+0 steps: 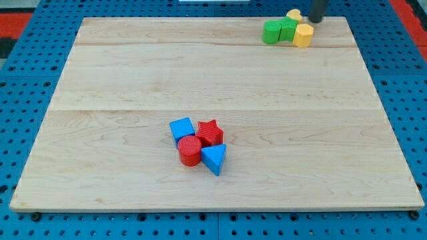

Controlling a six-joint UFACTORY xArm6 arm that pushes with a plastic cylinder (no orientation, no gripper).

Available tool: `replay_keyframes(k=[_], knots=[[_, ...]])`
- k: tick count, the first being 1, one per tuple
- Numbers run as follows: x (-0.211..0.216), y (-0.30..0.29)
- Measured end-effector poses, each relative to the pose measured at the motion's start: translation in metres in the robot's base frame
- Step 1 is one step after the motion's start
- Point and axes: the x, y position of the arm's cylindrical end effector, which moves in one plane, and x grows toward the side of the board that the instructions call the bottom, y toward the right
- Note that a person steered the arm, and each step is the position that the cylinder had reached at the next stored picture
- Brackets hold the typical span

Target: Separate the yellow heart and green star

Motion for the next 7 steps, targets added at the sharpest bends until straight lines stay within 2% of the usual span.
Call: replay_keyframes(k=[1, 2, 3, 5, 6, 7], knots=[[0.006, -0.078], [0.006, -0.126], [-0.009, -0.078], [0.024, -0.040], [0.007, 0.047], [0.002, 0.074]])
